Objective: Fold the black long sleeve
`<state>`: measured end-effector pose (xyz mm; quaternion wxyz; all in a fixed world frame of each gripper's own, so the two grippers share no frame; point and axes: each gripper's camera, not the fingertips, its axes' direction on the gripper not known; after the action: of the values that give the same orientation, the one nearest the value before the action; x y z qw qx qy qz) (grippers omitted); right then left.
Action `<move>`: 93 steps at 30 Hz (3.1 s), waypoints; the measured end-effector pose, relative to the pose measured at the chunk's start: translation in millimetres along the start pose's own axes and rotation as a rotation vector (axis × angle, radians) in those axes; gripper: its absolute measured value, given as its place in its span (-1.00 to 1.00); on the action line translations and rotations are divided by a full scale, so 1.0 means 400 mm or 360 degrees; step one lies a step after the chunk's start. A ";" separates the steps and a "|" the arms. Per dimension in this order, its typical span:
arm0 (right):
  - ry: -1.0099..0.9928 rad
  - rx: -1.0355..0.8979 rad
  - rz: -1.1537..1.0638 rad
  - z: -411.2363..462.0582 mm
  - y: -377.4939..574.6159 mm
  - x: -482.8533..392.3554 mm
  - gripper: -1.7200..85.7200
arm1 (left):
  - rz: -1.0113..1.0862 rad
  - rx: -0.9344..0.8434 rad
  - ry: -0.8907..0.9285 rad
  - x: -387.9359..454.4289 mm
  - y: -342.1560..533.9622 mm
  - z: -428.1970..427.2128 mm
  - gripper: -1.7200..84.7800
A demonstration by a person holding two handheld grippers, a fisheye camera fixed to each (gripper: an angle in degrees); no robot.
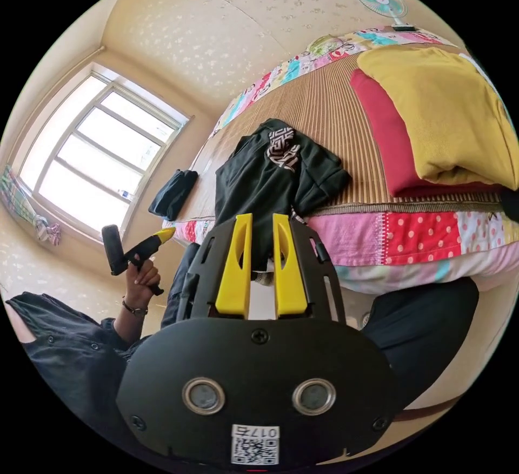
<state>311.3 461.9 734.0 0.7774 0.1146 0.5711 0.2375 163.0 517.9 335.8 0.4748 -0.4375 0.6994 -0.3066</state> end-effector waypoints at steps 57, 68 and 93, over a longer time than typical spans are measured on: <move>-0.0564 0.0590 -0.0640 -0.227 0.187 -0.032 -0.95 | 0.0993 0.0734 0.2021 -0.156 -0.289 -0.623 -0.98; -0.0204 0.0457 -0.1089 -0.130 0.301 -0.249 -0.79 | 0.0971 0.0799 0.2459 -0.037 -0.271 -0.657 -0.98; -0.0079 0.1276 -0.1280 -0.631 0.180 -0.738 -0.91 | 0.0724 0.0670 0.1396 0.042 -0.308 -1.063 -0.98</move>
<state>-12.9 352.7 931.1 0.7154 0.1799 0.5969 -0.3155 -196.9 455.4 586.8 0.2699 -0.0009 0.8326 -0.4836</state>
